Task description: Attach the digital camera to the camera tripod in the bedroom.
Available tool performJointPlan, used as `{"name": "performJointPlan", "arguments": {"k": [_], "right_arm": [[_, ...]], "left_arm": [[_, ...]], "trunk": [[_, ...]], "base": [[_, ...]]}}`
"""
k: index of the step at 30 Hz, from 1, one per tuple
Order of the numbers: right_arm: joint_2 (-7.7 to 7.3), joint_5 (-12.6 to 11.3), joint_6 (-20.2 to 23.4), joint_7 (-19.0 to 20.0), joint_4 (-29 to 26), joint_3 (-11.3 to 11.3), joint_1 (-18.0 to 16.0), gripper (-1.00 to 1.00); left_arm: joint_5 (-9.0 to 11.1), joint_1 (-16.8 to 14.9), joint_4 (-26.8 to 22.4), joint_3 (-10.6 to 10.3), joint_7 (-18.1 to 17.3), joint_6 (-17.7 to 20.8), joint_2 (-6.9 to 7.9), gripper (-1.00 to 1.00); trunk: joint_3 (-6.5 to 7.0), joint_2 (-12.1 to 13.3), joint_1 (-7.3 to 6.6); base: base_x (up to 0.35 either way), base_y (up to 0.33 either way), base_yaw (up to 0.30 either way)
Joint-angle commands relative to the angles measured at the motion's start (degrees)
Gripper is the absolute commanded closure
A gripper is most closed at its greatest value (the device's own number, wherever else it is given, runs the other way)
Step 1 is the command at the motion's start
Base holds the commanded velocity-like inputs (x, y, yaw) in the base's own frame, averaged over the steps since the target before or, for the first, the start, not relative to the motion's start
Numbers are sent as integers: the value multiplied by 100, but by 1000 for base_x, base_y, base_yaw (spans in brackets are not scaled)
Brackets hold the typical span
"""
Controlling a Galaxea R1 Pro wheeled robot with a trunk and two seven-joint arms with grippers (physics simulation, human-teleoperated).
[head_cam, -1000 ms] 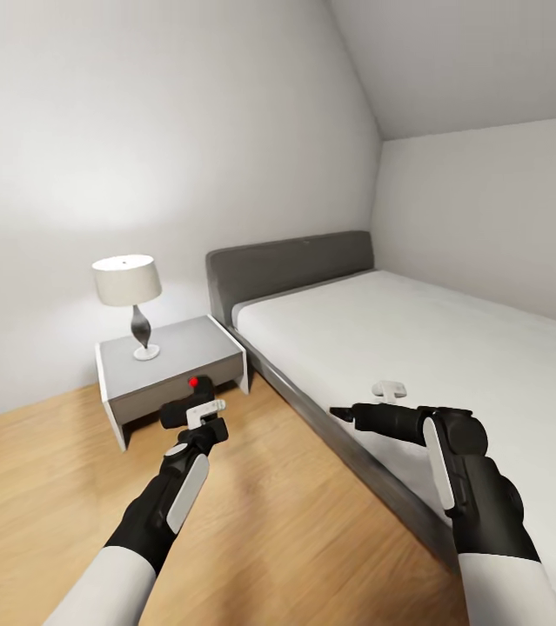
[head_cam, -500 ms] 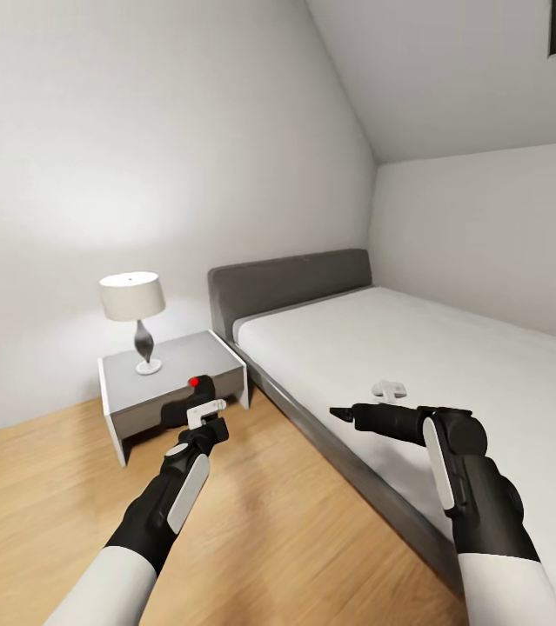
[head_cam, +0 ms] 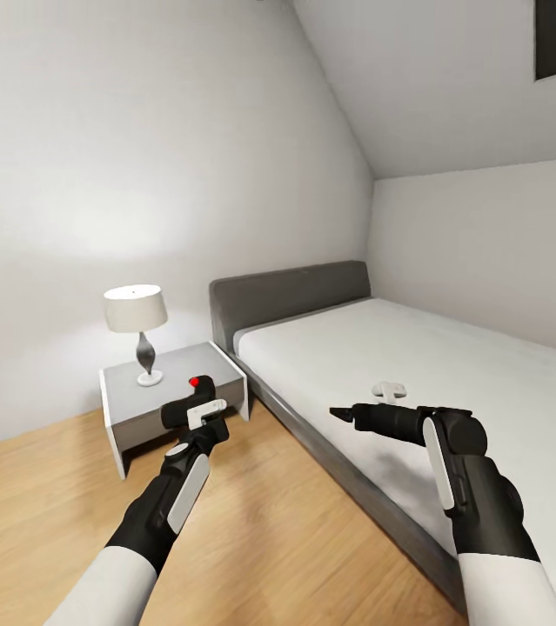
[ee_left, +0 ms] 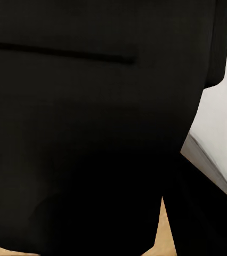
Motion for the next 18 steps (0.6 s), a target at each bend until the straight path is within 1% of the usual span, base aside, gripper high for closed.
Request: {"name": "performJointPlan", "arguments": {"k": [1, 18], "right_arm": [[6, 25, 29, 33, -4, -13, -5, -100], [6, 24, 29, 33, -4, -13, -5, -100]], "left_arm": [[48, -3, -10, -15, 39, 18, 3, 100], [48, -3, -7, -15, 39, 18, 2, 100]], "trunk": [[12, 39, -24], [317, 721, -397]], "base": [[0, 0, 0], [0, 0, 0]]}}
